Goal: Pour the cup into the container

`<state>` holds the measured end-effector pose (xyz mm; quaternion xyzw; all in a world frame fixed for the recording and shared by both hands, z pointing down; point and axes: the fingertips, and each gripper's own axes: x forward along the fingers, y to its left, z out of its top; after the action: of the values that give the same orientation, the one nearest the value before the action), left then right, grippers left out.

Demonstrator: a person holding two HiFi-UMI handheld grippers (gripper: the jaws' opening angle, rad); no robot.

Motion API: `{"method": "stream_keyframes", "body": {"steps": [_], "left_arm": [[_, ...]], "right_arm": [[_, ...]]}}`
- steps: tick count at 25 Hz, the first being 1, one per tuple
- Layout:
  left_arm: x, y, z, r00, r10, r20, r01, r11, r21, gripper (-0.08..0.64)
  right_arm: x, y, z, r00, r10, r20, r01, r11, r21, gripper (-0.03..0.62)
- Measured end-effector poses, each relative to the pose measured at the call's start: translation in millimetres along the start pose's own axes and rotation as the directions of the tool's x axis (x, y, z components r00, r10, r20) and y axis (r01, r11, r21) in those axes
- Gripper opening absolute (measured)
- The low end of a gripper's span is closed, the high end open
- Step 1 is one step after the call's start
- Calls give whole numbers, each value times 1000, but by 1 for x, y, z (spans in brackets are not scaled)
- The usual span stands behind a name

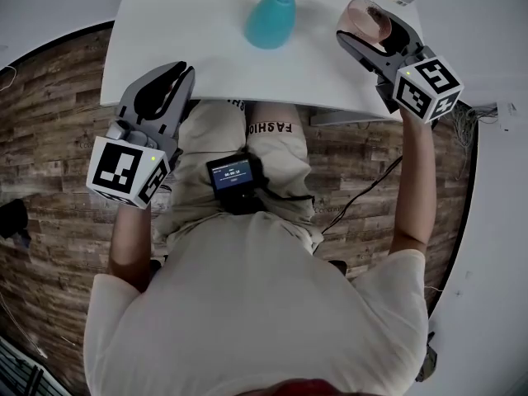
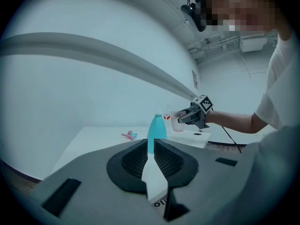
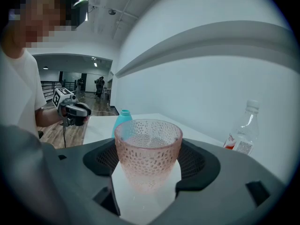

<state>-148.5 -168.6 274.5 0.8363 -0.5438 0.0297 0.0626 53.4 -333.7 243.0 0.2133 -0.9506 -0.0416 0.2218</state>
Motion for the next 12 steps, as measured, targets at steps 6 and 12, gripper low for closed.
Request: {"method": "stream_keyframes", "body": {"steps": [6,12], "left_arm": [[2,-3,-1,1000,1,-5,-1,1000,16,52],[6,-8,-3,1000,-3,-13,3,1000,24,52]], "right_arm": [[0,2,3,1000,5,-4,-5,1000,-21,371],[1,2,4,1000,3,-15,-4,999,-52,371]]}}
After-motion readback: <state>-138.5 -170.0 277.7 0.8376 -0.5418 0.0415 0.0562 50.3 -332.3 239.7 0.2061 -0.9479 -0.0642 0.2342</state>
